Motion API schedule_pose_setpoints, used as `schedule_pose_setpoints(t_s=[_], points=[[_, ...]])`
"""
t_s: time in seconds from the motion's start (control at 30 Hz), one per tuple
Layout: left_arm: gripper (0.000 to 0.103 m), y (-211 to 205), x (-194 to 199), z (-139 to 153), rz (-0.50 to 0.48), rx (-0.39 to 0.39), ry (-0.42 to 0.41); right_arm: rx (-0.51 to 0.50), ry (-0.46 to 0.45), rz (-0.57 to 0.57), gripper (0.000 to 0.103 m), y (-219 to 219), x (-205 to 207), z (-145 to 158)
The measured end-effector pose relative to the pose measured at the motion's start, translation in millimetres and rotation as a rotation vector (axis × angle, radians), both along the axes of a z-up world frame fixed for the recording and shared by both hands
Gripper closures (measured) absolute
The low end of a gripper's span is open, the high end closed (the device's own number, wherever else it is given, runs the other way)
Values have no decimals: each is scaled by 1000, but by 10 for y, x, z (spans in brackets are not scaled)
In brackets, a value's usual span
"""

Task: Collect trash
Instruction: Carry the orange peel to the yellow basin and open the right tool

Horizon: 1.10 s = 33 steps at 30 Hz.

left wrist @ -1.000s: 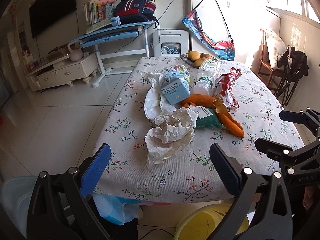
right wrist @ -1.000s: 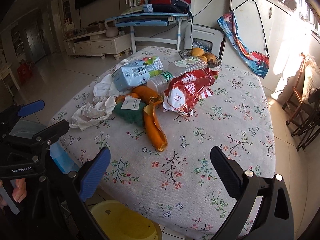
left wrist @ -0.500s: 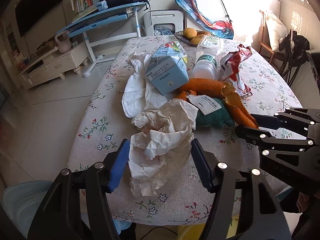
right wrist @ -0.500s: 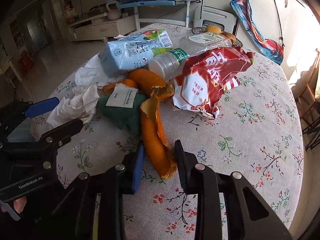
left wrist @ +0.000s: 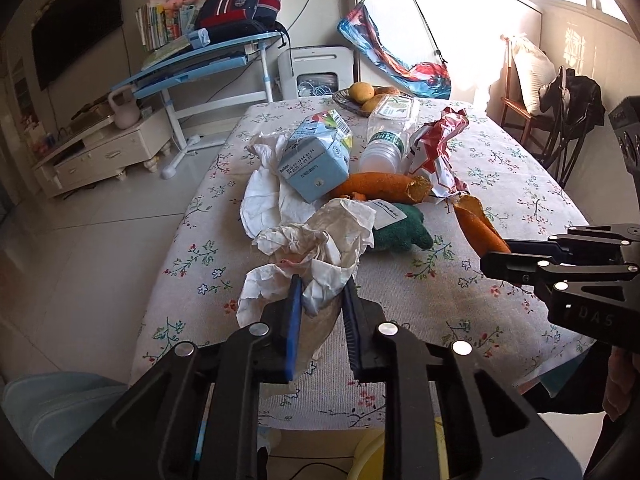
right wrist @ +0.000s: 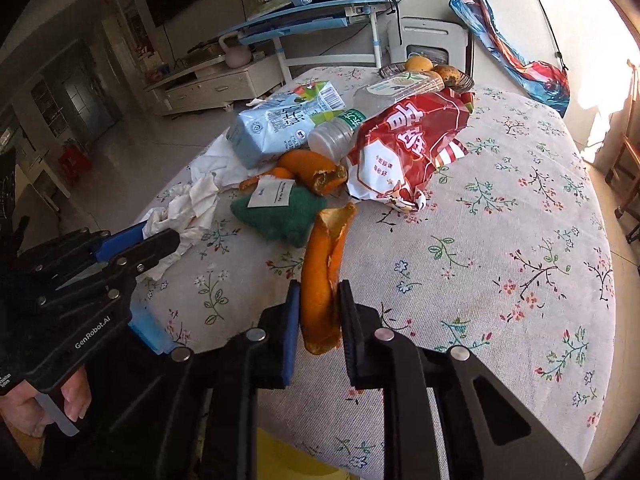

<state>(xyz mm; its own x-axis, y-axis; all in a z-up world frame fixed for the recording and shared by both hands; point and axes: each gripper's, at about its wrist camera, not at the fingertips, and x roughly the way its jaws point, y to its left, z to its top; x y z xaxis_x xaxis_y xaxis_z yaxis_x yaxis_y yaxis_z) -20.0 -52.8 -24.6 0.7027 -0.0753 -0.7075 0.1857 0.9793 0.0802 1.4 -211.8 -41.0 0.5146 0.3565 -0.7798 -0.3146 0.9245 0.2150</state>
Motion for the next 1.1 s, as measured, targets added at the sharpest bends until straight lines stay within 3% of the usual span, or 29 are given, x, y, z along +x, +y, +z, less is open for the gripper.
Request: schedule_pose_setpoints(t_s=[0.23,0.47,0.8,0.83,0.93,1.1], points=[[84,65,-106,114,18,0,-44,57,-10,19,83,-21,-180,109],[84,136,-192,182,24,-15,-61,86,34,100,83,113,-678,45],[84,191,-351,243,28,-41,-77,-60,150,275,83,526,-1343,-360],[84,200,-367,251,29,-46,-78,-82,160,287,80,562,-1360,-403],[84,235,-411,262,29,-71,-75,-121,160,284,53,592,-1374,-464],[84,279,-490,254,24,-104,-59,-84,92,182,45,423,-1317,-334]])
